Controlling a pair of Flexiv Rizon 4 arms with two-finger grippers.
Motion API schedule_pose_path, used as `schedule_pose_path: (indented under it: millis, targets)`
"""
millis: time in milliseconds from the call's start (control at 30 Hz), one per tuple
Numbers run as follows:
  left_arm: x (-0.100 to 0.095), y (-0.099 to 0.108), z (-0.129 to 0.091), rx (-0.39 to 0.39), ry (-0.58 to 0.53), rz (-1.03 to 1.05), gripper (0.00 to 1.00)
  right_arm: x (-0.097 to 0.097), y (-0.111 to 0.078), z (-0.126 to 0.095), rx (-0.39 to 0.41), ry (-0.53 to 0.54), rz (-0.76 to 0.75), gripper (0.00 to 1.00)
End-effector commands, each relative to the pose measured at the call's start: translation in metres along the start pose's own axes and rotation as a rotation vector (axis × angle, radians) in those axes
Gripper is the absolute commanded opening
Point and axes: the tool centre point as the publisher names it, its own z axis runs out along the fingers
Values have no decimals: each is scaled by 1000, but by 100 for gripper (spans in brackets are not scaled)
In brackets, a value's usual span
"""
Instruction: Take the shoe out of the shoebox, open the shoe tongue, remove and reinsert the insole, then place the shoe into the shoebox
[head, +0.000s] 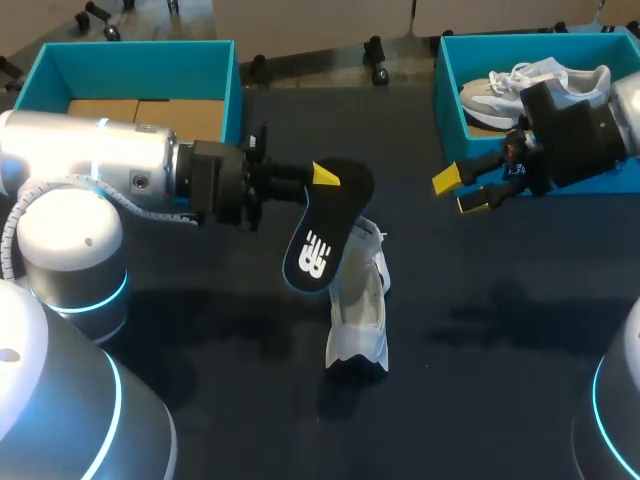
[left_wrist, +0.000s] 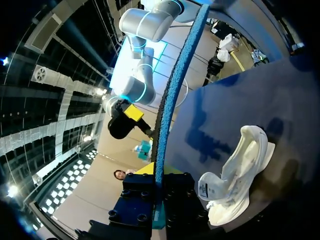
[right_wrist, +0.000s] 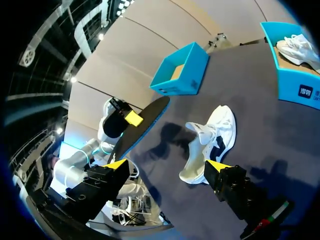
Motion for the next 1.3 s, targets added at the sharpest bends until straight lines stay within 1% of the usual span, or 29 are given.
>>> schedule_pose_path:
  millis: [33, 467, 533, 600, 633, 733, 833, 900, 933, 967, 1000, 1133, 1300]
  targets:
    - [0, 0, 1, 0, 0, 1, 0, 1, -1, 0, -1, -3, 2, 100]
    - [0, 0, 1, 0, 0, 1, 0, 1, -1, 0, -1, -3, 2, 100]
    - [0, 0, 0, 17, 17, -12, 0, 2, -1, 0, 15, -6, 13, 100]
    - [0, 2, 1, 39, 11, -45, 0, 2, -2, 2, 34, -63, -43, 100]
    - [0, 3, 1, 43, 11, -51, 0, 1, -3, 4, 32, -67, -42, 100]
    - [1, 7, 1, 54, 10, -77, 0, 3, -3, 9, 30, -80, -152, 100]
    - [4, 12, 2, 59, 9, -105, 0, 5, -1, 12, 58, -96, -251, 100]
    - [7, 12, 0, 62, 11, -115, 0, 8, 2, 15, 93, -116, -329, 100]
    - [8, 11, -1, 70, 10, -122, 0, 8, 3, 16, 118, -102, -387, 100]
    - [9, 11, -2, 72, 10, -126, 0, 8, 3, 19, 123, -79, -408, 100]
    - [10, 11, -3, 76, 12, -136, 0, 7, 3, 21, 147, -91, -398, 100]
    - [12, 9, -12, 76, 0, -176, 0, 7, 3, 21, 147, -91, -398, 100]
    - [14, -3, -23, 72, -18, -189, 0, 7, 3, 21, 147, -91, -398, 100]
